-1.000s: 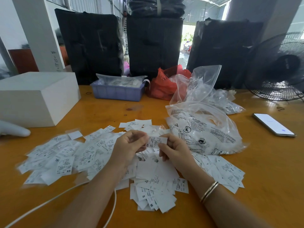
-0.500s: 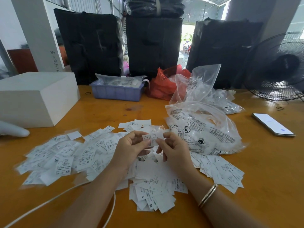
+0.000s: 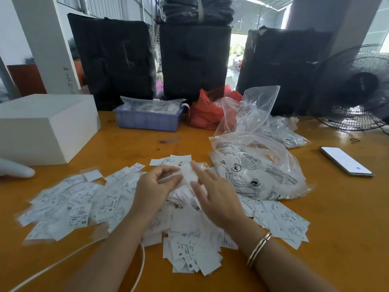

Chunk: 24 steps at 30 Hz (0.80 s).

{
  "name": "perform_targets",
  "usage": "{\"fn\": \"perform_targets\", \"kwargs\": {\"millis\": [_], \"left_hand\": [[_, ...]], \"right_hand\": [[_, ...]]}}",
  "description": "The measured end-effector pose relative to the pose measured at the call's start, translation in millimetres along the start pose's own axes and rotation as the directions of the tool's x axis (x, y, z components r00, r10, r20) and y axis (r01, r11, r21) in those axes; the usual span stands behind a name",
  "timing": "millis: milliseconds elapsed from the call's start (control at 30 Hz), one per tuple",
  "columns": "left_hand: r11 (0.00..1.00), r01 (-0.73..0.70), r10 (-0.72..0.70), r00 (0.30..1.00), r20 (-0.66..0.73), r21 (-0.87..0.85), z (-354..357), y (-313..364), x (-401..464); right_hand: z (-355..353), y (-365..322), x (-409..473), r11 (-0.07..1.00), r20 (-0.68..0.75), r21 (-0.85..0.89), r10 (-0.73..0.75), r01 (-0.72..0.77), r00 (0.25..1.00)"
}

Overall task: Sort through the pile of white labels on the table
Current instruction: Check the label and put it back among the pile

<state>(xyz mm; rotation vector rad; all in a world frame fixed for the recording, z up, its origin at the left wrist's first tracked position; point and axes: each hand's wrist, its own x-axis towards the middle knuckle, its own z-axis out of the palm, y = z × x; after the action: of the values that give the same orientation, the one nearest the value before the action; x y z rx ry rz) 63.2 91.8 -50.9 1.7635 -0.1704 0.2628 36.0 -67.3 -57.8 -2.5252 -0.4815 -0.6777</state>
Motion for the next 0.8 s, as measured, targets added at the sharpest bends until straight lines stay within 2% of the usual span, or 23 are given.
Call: {"fn": "perform_targets", "kwargs": {"millis": [33, 100, 167, 233, 300, 367, 433, 500, 600, 700, 800], "left_hand": [[1.000, -0.007, 0.007, 0.999, -0.043, 0.011, -1.8, -1.2, 2.2], [0.995, -0.014, 0.027, 0.991, -0.134, 0.096, -4.7, -5.1, 5.2], [0.979, -0.015, 0.054, 0.981, -0.184, 0.204, -5.5, -11.6, 6.5], [0.948, -0.014, 0.075, 0.981, -0.179, 0.319, -5.7, -16.6, 7.2], [0.890, 0.027, 0.053, 0.985, -0.163, 0.456, -6.9, -18.8, 9.1], [0.756, 0.083, 0.049, 0.982, -0.182, 0.650, -7.6, -20.5, 11.4], [0.665, 0.104, 0.082, 0.974, -0.211, 0.740, -6.9, -21.2, 10.9], [0.666, 0.069, 0.134, 0.968, -0.210, 0.743, -5.1, -21.2, 9.0], [0.675, -0.015, 0.189, 0.970, -0.154, 0.737, 0.8, -22.4, 5.8], [0.687, -0.118, 0.245, 0.966, -0.076, 0.717, 8.3, -23.3, 1.7], [0.684, -0.196, 0.300, 0.953, -0.026, 0.703, 13.4, -23.9, -0.7]], "right_hand": [[-6.1, 6.8, 6.4, 0.997, -0.104, 0.043, 0.065, -0.061, 0.992], [-19.3, 28.1, 22.2, 0.975, -0.302, 0.136, 0.212, -0.178, 0.929], [-31.2, 54.8, 35.9, 0.942, -0.383, 0.170, 0.333, -0.289, 0.862], [-39.5, 80.5, 46.3, 0.902, -0.365, 0.143, 0.430, -0.406, 0.826], [-44.9, 98.9, 55.4, 0.855, -0.314, 0.044, 0.503, -0.517, 0.805], [-46.7, 113.4, 62.1, 0.800, -0.218, -0.090, 0.566, -0.593, 0.795], [-46.1, 120.6, 64.5, 0.755, -0.062, -0.265, 0.608, -0.600, 0.792], [-42.5, 119.7, 62.6, 0.724, 0.047, -0.357, 0.646, -0.591, 0.762], [-38.6, 114.1, 59.8, 0.724, -0.015, -0.311, 0.644, -0.616, 0.765], [-38.8, 108.0, 58.4, 0.704, -0.090, -0.180, 0.683, -0.686, 0.725], [-39.5, 110.0, 55.9, 0.694, -0.106, -0.083, 0.708, -0.716, 0.698]]}}
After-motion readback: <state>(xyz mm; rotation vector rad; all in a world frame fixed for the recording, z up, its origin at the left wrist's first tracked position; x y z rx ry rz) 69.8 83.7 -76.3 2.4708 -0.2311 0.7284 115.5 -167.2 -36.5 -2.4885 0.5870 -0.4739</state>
